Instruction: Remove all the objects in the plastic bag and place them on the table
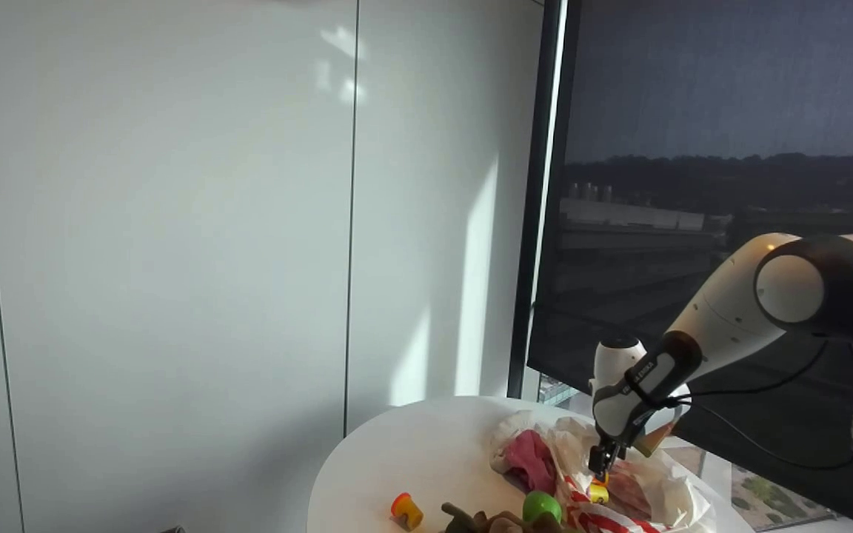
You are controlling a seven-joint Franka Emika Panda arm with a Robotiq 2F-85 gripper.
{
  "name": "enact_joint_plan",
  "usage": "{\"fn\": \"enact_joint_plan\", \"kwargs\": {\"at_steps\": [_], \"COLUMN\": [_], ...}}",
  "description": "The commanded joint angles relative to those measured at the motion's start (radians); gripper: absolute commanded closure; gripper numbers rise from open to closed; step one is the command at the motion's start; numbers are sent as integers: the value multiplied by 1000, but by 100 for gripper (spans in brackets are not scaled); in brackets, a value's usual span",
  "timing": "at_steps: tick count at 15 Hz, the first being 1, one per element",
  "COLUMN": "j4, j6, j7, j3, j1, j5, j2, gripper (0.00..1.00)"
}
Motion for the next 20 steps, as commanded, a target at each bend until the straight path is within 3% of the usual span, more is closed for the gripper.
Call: {"fn": "enact_joint_plan", "kwargs": {"at_steps": [1, 7, 8, 12, 16, 20], "j4": [116, 193, 201, 219, 182, 29], "j6": [-19, -20, -19, -35, -54, -144], "j7": [-51, -106, -122, -177, -197, -136], "j3": [27, 65, 72, 104, 112, 52], "j1": [-26, -57, -65, -112, -125, -77], "j5": [37, 73, 76, 119, 135, 87], "j2": [89, 161, 167, 184, 146, -35], "gripper": [0, 0, 20, 49, 56, 56]}}
